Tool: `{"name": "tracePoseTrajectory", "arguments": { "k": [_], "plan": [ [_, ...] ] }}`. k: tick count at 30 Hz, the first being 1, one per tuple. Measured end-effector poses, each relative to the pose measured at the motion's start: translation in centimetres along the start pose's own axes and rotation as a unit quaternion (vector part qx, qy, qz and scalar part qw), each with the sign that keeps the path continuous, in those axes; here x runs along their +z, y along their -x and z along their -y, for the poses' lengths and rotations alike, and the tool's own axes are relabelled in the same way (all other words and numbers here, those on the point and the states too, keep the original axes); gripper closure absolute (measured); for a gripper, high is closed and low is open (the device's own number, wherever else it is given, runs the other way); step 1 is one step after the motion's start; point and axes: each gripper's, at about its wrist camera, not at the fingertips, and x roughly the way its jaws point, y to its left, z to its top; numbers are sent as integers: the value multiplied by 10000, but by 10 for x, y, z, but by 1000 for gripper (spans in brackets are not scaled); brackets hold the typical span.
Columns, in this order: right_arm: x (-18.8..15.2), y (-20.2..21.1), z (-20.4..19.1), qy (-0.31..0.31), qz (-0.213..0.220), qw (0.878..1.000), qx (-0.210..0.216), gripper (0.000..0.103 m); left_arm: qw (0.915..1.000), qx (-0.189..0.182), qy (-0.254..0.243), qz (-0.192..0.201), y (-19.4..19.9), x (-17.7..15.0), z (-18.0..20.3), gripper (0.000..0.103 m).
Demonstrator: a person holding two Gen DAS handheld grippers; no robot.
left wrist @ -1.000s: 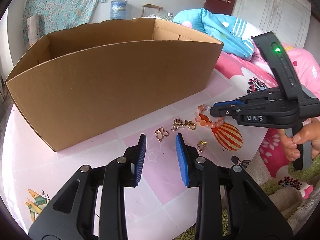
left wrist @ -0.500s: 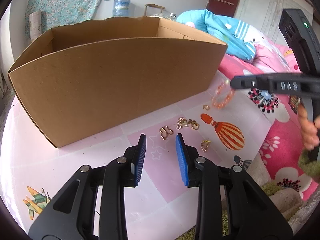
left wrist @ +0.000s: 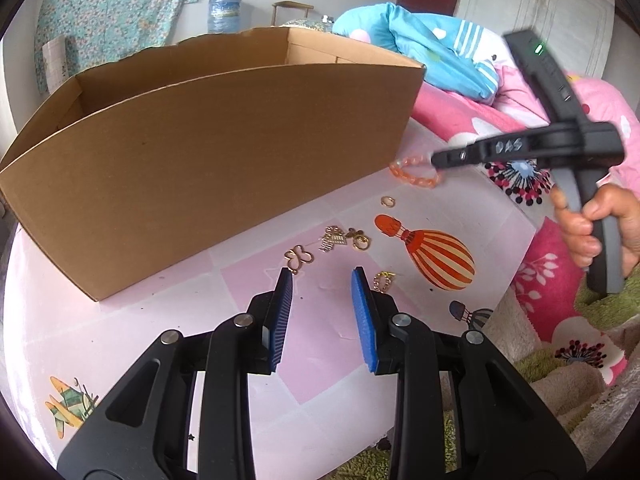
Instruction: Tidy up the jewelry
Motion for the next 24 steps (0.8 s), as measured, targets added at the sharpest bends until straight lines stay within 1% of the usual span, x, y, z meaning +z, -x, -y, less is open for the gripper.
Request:
{"name": "tracePoseTrajectory", "arguments": {
  "k": [2,3,4,5,6,9,11,13,15,18,21,24],
  "plan": [
    [-4,-2,9,-188,-71,9998,48,92,9999,-46,-95,-32,0,1,4,73],
    [-4,0,12,-240,-51,9997,81,86,9999,-72,-136,-36,0,1,5,73],
    [-6,5,15,-282,47,9995,90,74,9998,-114,-187,-39,0,2,8,73],
    [-6,8,15,-282,125,9995,83,70,9996,-157,-229,-42,-1,3,11,73],
    [-7,13,15,-270,221,9994,82,67,9995,-189,-257,-44,-2,4,13,73],
    [-11,24,8,-105,421,9988,227,67,9991,-256,-330,-51,-4,7,21,73],
    [-17,27,-2,33,470,9980,425,67,9991,-236,-351,-11,-4,8,25,73],
    [-23,22,-14,170,395,9973,601,67,9993,-77,-370,-2,-5,10,25,73],
    [-28,17,-22,283,309,9968,677,67,9991,177,-396,-11,-7,12,23,73],
    [-36,9,-37,439,195,9957,794,67,9980,512,-350,-141,-12,15,13,73],
    [-36,4,-46,525,135,9946,880,67,9972,633,-329,-239,-16,17,4,73],
    [-34,2,-50,541,97,9945,895,67,9959,704,-441,-358,-22,18,1,73]
  ]
}}
